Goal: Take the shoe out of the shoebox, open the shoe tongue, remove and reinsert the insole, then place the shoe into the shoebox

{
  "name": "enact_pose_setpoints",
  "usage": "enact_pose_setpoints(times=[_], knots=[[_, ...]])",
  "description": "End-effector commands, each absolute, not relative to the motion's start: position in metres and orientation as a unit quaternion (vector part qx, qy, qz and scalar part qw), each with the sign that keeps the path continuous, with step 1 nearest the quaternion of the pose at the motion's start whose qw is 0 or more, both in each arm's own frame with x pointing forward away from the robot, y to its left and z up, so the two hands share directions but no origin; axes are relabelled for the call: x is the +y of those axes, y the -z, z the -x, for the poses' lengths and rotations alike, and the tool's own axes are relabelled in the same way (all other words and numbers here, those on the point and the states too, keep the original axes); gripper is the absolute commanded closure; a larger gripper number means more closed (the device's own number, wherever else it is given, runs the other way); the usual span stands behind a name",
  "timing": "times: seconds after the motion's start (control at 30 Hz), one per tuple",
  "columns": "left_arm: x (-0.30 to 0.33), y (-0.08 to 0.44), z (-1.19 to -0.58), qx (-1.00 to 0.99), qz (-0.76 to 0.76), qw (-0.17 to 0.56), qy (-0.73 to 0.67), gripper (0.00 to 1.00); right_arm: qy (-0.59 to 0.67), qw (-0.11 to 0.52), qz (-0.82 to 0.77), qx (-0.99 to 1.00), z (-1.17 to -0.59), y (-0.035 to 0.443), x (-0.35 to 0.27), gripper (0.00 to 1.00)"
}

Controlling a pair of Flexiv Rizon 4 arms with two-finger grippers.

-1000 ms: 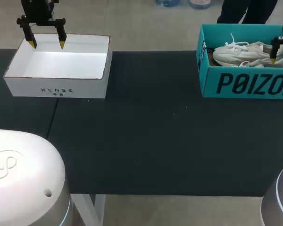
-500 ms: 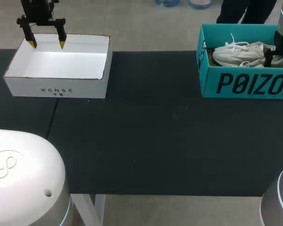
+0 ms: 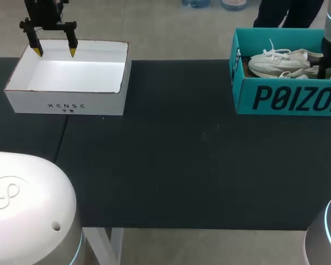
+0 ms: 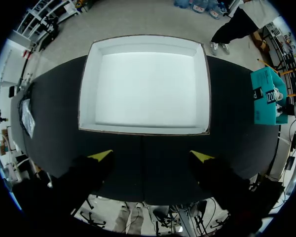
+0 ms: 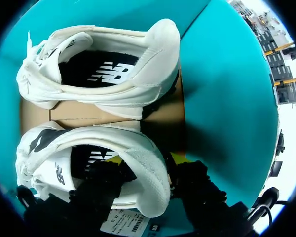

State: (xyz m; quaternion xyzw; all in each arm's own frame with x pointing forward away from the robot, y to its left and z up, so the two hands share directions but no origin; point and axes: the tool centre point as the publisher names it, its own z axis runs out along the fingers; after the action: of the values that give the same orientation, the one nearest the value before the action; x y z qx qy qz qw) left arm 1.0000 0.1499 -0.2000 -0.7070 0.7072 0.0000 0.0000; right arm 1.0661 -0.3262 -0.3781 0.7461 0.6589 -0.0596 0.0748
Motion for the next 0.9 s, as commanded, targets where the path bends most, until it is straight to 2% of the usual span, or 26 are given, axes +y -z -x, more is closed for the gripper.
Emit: enact_pose_setpoints(times=[0.03, 0.37, 0.6, 0.67, 0.9], knots=[[0.15, 0.2, -1.0, 0.707, 0.707, 0.0, 0.0, 0.0, 0.066, 0.079, -0.752, 0.651, -1.068, 0.377, -0.325, 1.0], [0.15, 0.2, -1.0, 0.707, 0.707, 0.0, 0.0, 0.0, 0.06, 0.102, -0.77, 0.627, -1.063, 0.353, -0.344, 1.0], [0.15, 0.2, -1.0, 0.707, 0.707, 0.0, 0.0, 0.0, 0.05, 0.12, -0.785, 0.605, -1.058, 0.31, -0.348, 1.0], [0.15, 0.2, -1.0, 0.707, 0.707, 0.0, 0.0, 0.0, 0.046, 0.103, -0.794, 0.597, -1.057, 0.293, -0.349, 1.0], [0.15, 0.2, -1.0, 0.707, 0.707, 0.0, 0.0, 0.0, 0.031, 0.108, -0.805, 0.583, -1.052, 0.247, -0.343, 1.0]])
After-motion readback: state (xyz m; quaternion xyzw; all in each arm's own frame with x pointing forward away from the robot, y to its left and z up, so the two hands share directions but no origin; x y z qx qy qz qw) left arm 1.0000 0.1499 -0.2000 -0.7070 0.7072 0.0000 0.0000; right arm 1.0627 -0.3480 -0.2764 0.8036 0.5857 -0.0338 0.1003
